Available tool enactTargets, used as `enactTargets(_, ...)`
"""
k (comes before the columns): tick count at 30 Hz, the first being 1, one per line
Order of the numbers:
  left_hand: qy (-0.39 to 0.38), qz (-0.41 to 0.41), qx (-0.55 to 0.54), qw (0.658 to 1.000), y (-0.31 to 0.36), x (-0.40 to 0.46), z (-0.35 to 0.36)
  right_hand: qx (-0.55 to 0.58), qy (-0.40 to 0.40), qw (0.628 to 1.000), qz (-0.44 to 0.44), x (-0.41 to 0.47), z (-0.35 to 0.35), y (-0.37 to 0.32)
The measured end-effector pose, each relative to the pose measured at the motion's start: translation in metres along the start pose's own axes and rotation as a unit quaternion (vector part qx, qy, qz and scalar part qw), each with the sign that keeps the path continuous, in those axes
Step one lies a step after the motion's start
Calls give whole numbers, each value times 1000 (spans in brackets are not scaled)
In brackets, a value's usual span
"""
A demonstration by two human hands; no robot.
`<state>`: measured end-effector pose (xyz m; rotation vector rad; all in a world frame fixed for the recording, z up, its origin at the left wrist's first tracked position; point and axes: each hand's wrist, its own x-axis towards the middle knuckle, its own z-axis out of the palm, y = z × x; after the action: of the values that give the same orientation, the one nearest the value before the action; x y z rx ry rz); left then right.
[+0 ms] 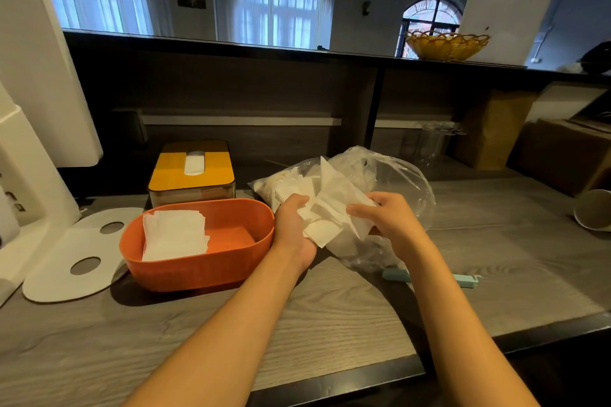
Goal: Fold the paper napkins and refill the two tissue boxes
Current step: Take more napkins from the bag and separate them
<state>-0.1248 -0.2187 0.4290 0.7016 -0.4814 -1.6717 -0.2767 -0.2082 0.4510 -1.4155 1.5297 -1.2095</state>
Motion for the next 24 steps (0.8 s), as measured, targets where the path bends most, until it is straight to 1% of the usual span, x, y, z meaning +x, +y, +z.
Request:
enactTargets(3, -28, -8, -33, 999, -1, -1, -1, 13, 12, 1000, -12, 0, -2, -1)
enactTargets(7, -51, -25, -78, 995, -3, 0, -3, 0, -14, 1000, -22, -4, 3, -4)
enactTargets(9, -52, -31, -84, 995, -4, 0, -3, 35, -18, 999, -12, -4, 1, -5)
enactTargets(11, -48, -30, -81, 995, -7, 3, -6, 94, -14, 995, 5, -2, -2, -7)
enactTargets(13, -49, -27, -72, 996, -7, 6, -8, 117, -12, 993, 32, -2, -3, -8)
enactTargets(16, -54, -34, -50, 997, -6, 5, -6, 87, -15, 990, 113, -1, 0, -3)
enactTargets(18, -60, -33, -16, 998, -6, 5, -4, 65, -5, 988, 138, 2, 1, -2)
enactTargets(21, -47, -27, 39, 998, -8, 8, -4, 67, 38, 990, 122, 2, 0, -4)
enactTargets(24, -8, -22, 45, 999, -10, 14, -7, 86, 67, 991, 71, 1, -3, -3)
